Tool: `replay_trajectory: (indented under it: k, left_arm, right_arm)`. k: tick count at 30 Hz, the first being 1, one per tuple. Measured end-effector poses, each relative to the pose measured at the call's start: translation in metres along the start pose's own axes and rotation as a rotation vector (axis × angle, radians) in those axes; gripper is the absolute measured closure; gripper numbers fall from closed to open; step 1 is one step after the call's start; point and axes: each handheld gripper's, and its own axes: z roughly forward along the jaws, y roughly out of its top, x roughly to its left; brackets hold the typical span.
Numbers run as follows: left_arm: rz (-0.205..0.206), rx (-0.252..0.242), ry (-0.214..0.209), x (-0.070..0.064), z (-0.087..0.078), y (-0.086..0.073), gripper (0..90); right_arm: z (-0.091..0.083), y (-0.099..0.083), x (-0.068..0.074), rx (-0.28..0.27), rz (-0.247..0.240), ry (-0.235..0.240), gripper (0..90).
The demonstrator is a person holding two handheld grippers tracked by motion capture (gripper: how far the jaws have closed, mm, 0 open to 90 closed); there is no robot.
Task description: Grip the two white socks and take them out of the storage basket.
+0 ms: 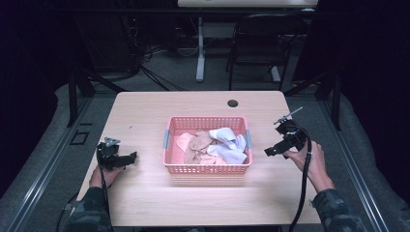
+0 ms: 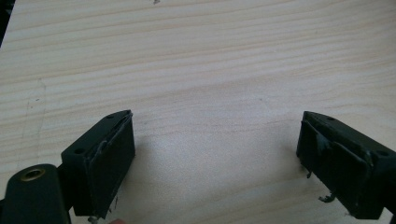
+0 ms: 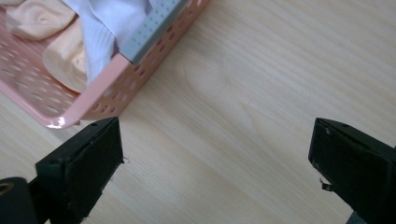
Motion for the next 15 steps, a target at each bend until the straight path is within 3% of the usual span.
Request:
replay_trajectory:
  k: [7, 15]
  left_arm:
    - [-0.002, 0.001, 0.000, 0.000, 0.000, 0.000, 11.2]
    - [-0.002, 0.001, 0.000, 0.000, 0.000, 0.000, 11.1]
  right_arm:
    - [-0.011, 0.029, 0.017, 0.011, -0.059, 0.019, 2.9]
    - [-0.003, 0.066, 0.044, 0.005, -0.121, 0.068, 3.7]
